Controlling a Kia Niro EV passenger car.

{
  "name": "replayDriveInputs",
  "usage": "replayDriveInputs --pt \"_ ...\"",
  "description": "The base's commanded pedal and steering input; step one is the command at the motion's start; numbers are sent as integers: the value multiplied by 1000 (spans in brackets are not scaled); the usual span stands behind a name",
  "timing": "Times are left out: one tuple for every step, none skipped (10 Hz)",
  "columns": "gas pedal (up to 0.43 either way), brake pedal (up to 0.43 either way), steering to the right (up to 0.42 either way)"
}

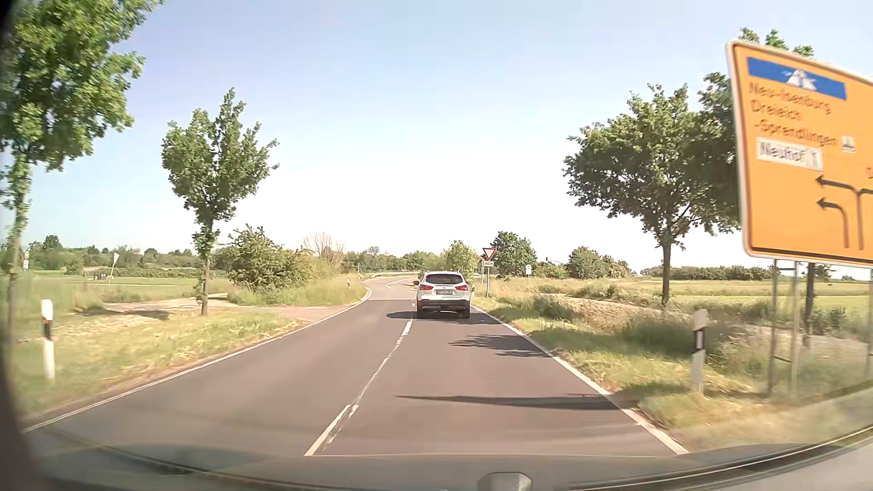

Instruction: Follow the waypoints while adhering to traffic rules and regulations

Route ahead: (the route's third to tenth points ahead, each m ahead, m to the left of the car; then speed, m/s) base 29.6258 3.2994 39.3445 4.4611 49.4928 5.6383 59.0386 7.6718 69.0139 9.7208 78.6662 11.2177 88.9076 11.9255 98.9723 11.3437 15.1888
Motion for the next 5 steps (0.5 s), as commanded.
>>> replayDriveInputs --pt "0 30 -13" --pt "0 30 -14" --pt "0 30 -14" --pt "0 30 -14" --pt "0 30 -14"
